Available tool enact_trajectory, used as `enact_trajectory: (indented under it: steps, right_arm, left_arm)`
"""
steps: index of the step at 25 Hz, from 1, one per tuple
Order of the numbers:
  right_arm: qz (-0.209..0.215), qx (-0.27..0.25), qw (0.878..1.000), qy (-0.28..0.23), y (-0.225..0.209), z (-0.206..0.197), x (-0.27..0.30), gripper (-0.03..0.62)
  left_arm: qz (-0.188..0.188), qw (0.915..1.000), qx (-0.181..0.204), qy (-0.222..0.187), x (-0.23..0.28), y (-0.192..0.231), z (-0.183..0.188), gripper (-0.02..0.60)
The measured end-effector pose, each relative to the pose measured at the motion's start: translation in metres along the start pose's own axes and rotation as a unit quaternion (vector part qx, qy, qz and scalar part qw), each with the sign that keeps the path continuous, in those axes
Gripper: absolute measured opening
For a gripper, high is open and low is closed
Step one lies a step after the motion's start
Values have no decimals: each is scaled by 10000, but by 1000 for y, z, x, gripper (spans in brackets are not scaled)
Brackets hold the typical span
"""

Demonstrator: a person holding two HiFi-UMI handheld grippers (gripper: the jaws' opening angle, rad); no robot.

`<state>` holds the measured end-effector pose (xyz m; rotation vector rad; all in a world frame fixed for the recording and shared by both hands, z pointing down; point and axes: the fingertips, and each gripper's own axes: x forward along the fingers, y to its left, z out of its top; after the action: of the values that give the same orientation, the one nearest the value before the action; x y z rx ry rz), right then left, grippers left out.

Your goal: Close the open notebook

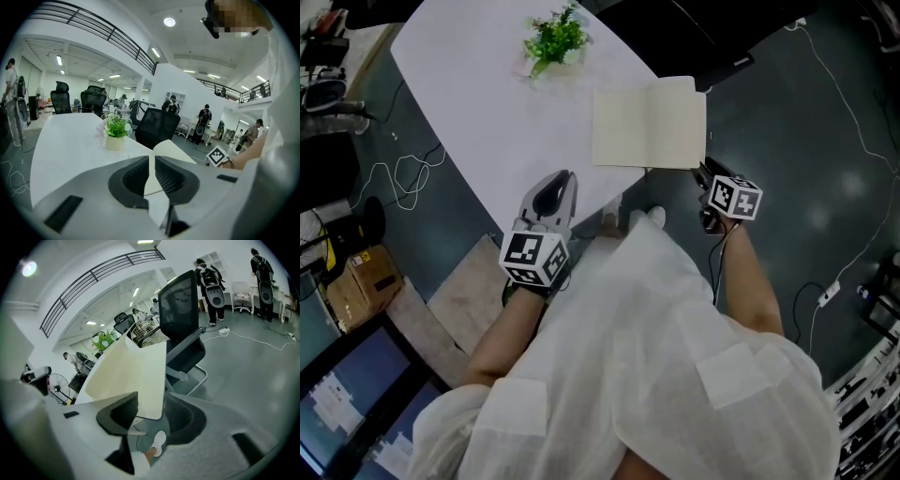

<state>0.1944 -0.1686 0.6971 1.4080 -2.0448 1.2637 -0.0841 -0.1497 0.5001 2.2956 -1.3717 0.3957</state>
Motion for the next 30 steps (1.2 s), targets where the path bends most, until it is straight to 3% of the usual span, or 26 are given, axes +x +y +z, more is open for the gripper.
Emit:
enact_trajectory:
  steps: [8, 15, 17, 22, 30]
  right_arm:
    - [-74, 19, 9994, -323, 12, 22, -23, 159]
    - [186, -854, 9927, -835, 64, 68, -44, 120]
    - [141, -969, 9920, -796, 69, 69, -41, 128]
    - [-75, -589, 9973, -436, 44, 48, -27, 226]
    - [-218, -250, 9994, 95, 6, 22, 0, 267]
  left_arm:
    - [-91, 9999, 30, -53, 4, 4, 10, 34]
    - [-181, 9997, 73, -131, 8, 6, 21, 34]
    - [-180, 9997, 77, -162, 6, 8, 25, 34]
    - [-187, 9996, 90, -193, 4, 10, 30, 34]
    - [-161, 9998, 104, -105, 6, 15, 29, 34]
